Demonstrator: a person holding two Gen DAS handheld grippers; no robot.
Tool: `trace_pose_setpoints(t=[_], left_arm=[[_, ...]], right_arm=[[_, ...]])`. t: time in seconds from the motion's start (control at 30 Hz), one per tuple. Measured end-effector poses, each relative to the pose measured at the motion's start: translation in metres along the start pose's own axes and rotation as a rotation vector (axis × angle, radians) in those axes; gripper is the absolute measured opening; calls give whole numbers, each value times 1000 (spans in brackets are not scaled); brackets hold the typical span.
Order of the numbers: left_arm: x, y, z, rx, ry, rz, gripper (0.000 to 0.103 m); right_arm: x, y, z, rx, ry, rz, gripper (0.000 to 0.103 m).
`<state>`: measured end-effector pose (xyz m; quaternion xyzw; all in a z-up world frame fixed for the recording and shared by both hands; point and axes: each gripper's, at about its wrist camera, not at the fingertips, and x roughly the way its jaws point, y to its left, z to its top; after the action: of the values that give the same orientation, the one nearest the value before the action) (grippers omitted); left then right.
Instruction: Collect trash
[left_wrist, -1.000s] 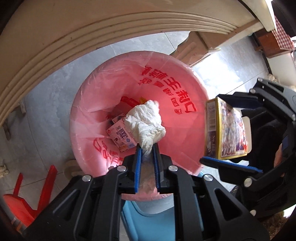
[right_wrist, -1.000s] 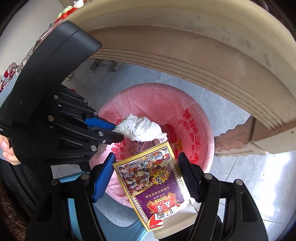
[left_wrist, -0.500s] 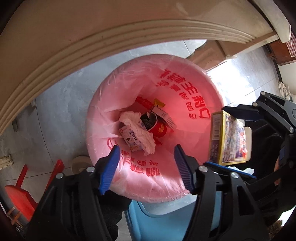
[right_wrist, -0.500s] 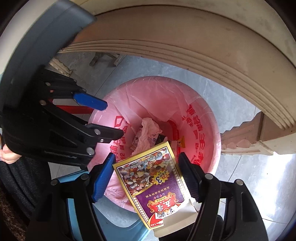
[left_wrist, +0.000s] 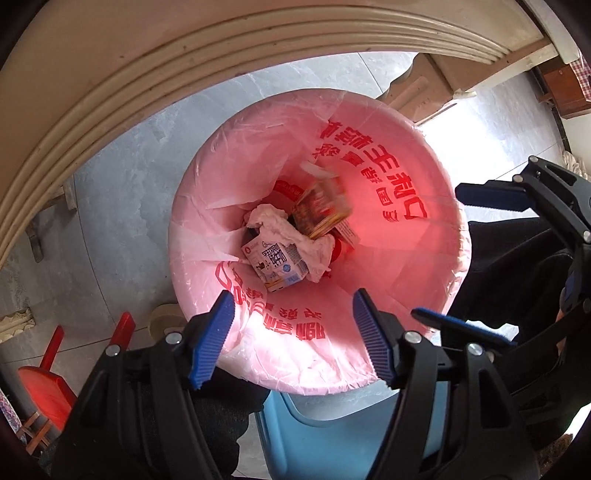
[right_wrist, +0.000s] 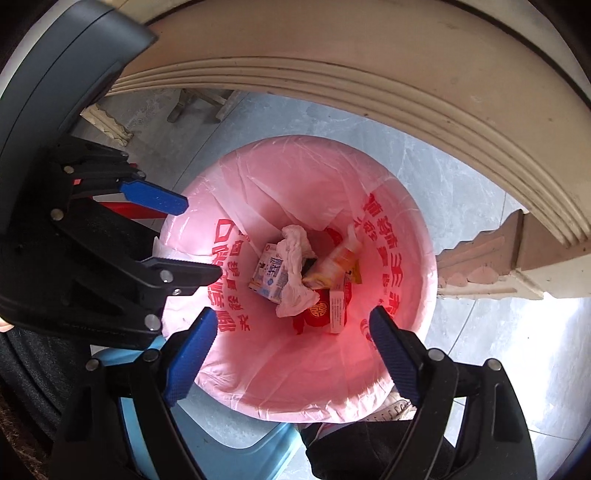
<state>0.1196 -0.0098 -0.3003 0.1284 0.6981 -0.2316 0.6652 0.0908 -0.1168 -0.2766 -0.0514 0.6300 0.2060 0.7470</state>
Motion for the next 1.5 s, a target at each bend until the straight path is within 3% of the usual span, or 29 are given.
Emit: trace_pose_setpoints(t=[0.23, 0.6, 0.73, 0.9, 0.97, 1.0, 1.07, 1.3, 1.5], left_arm=[[-20, -2, -13, -47, -56, 23, 65], [-79, -5, -48, -308, -234, -84, 71], [-101, -16, -58, -334, -295, -16, 72], [-131, -30, -69, -341, -367, 11, 72], [-145, -37, -72, -339, -402, 47, 73], [-152, -40, -74, -337, -415, 59, 79], [-166, -45, -79, -339, -453, 92, 80], [-209, -70, -90, -304, -544, 231, 81], [-246, -88, -99, -302, -620, 293, 86]], right_arm=[[-19, -6, -5, 54, -24, -36, 85], [-86, 6, -24, 219, -176, -110, 89], [-121, 9, -32, 275, -266, -141, 89], [-156, 18, -40, 315, -336, -211, 90], [-169, 23, -45, 326, -361, -234, 90], [-176, 25, -47, 333, -374, -242, 90], [-189, 26, -50, 349, -399, -248, 96], [-235, 40, -66, 368, -494, -338, 96], [-272, 49, -83, 406, -572, -377, 96]])
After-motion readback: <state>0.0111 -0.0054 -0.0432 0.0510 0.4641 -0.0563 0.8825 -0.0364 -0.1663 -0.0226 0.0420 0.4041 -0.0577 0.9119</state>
